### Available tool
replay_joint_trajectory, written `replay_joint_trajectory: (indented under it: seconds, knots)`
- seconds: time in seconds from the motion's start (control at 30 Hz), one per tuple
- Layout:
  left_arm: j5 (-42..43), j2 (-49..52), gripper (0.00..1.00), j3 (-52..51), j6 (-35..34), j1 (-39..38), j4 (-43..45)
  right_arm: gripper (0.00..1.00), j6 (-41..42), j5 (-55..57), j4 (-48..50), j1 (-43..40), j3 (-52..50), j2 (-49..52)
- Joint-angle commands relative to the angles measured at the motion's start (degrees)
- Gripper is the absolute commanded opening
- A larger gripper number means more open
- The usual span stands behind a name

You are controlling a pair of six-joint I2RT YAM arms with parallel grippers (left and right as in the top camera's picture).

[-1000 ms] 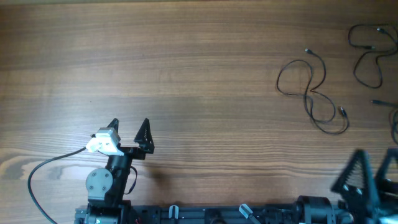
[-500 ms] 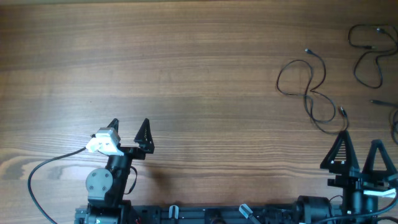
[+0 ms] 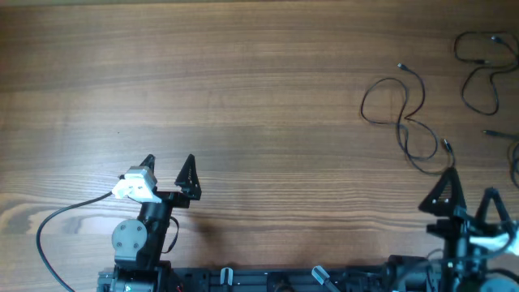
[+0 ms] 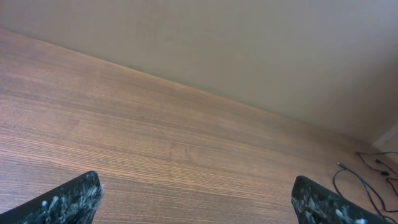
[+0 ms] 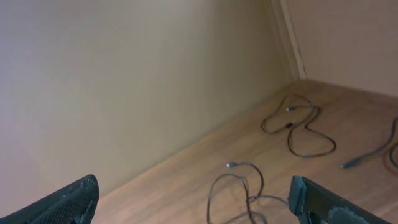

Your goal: Untangle cables

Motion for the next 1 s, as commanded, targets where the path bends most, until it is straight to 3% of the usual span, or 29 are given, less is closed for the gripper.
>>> replay_joint_trajectory:
  seconds: [0.0, 0.7, 0.97]
  knots:
    - [-0.98, -0.37, 1.0, -0.57, 0.48, -0.22, 0.13, 1.0, -1.18, 1.36, 2.93, 0.2, -6.47, -0.24]
    - [-0.98, -0.37, 1.0, -0.57, 0.48, -0.22, 0.15, 1.0, -1.14, -0.63, 29.99, 0.2, -31.76, -0.44]
    - [-0.96, -0.37, 1.0, -0.57, 0.48, -0.22, 0.15, 1.0, -1.16, -0.98, 32.33, 0.2, -34.82, -0.44]
